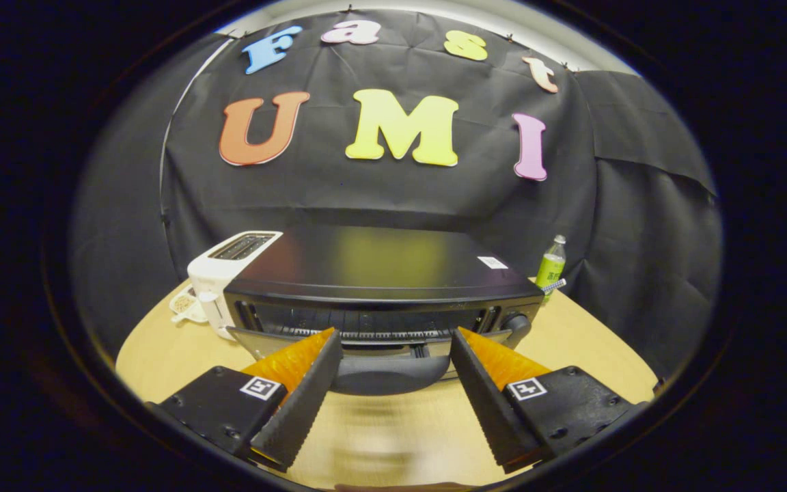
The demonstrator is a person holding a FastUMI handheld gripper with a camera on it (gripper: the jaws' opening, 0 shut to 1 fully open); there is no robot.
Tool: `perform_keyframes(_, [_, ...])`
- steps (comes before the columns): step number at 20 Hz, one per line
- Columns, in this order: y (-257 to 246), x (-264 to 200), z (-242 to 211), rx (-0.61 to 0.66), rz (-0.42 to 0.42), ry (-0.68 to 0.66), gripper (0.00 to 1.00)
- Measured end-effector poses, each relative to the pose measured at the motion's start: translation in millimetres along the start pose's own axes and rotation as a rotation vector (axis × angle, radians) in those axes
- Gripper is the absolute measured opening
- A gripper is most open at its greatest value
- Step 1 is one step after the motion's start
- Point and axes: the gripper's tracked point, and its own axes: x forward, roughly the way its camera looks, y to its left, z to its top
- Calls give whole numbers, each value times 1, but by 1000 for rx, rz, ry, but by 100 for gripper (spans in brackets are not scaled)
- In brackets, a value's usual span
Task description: Open the toaster oven, put the food inside, and close the toaster oven door.
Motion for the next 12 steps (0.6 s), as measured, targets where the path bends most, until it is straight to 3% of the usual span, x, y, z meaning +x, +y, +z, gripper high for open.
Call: perform_keyframes(12, [-6,-32,-87,138,111,-38,100])
